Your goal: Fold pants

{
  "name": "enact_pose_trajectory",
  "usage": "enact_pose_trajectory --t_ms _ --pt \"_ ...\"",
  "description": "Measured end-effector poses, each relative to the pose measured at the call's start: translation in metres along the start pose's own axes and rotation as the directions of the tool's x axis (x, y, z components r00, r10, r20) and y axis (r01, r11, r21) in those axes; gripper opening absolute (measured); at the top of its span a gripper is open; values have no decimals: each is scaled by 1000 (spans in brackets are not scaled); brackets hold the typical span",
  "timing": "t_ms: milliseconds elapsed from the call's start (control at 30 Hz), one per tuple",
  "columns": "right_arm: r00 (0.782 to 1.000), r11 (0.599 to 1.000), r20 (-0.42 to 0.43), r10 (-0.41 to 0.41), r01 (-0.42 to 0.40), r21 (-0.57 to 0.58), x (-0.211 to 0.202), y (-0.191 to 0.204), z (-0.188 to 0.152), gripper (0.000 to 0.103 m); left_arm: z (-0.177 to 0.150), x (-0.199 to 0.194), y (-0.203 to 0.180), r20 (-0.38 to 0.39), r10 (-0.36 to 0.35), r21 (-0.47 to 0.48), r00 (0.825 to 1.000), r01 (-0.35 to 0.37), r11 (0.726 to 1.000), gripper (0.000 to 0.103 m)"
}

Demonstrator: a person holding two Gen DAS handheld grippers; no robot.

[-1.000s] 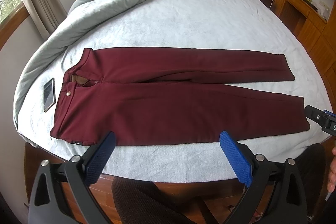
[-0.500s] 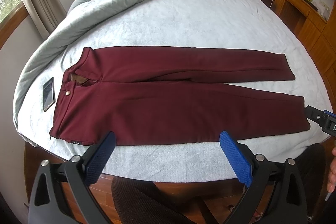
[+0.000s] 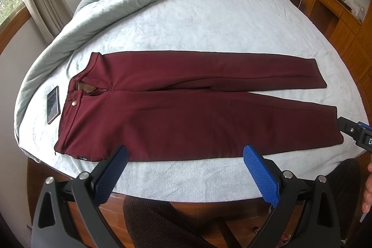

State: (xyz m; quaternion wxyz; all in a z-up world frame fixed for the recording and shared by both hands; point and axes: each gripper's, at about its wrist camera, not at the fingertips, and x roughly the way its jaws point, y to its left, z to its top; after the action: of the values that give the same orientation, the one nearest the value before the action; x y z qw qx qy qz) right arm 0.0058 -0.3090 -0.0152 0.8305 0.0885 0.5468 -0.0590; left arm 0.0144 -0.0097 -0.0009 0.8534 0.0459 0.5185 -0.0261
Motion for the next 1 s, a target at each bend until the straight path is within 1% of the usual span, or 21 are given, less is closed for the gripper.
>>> enact_pose_trajectory --t_ms 133,200,300,367,400,433,467,500,533,567,600,633,667,700,767,800,833,900,967,1000 --pt "1000 1000 -2 3 -3 4 5 -2 -1 100 1 3 -2 -3 -1 2 1000 1 1000 99" --pt "1000 1000 -8 -18 18 -8 6 -4 2 100 3 6 -3 -9 -2 3 1000 2 1000 99" --pt "1000 999 -11 -30 29 -25 12 -14 16 100 13 15 -6 -19 -17 2 1000 17 1000 99" --pt "1000 1000 16 5 -5 -12 18 -29 35 100 25 23 -10 -14 -28 4 1000 28 1000 99" --pt "1000 1000 30 0 0 -5 23 -40 50 100 35 29 -15 -8 -31 9 999 31 999 99" --pt "999 1000 41 -24 25 -9 27 -48 61 101 45 35 -19 -5 -34 10 999 34 999 99" --pt "997 998 45 -62 62 -18 34 -61 80 101 56 42 -24 1 -41 7 999 41 999 99" --pt "995 996 48 -87 88 -29 42 -72 98 101 70 53 -29 8 -63 1 998 63 998 99" --pt "997 997 38 -72 73 -28 57 -85 113 101 82 63 -34 10 -82 -5 997 82 997 99" --pt "997 997 9 -72 72 -41 77 -99 133 101 99 80 -41 2 -101 -16 995 101 995 99" --pt "996 995 -30 -82 80 -53 100 -112 152 101 109 91 -45 -6 -110 -25 994 110 994 99" --pt "994 994 -58 -93 89 -63 116 -122 165 101 123 107 -52 -8 -133 -33 991 133 991 99" --pt "992 995 -95 -79 72 -75 139 -135 182 100 132 118 -57 -14 -148 -36 989 148 988 99" --pt "989 994 -116 -96 87 -73 157 -146 197 100 145 138 -67 -42 -157 -42 987 155 987 99" --pt "977 996 -192 -88 82 -41 208 -171 214 100 161 164 -83 -64 -185 -47 981 182 982 99" --pt "976 997 -200 -82 78 -25 224 -180 221 100 170 179 -94 -63 -174 -45 983 171 984 99" --pt "980 998 -185 -66 64 -21 228 -185 231 100 175 188 -102 -65 -168 -43 984 165 985 99" --pt "987 1000 -159 -12 11 -6 246 -196 250 100 188 212 -123 -82 -192 -41 978 190 981 99" --pt "982 1000 -187 10 -13 -16 264 -199 253 100 195 225 -136 -86 -204 -39 975 202 979 99" --pt "980 1000 -200 6 -11 -22 272 -200 251 100 200 234 -145 -90 -210 -32 973 208 978 99"
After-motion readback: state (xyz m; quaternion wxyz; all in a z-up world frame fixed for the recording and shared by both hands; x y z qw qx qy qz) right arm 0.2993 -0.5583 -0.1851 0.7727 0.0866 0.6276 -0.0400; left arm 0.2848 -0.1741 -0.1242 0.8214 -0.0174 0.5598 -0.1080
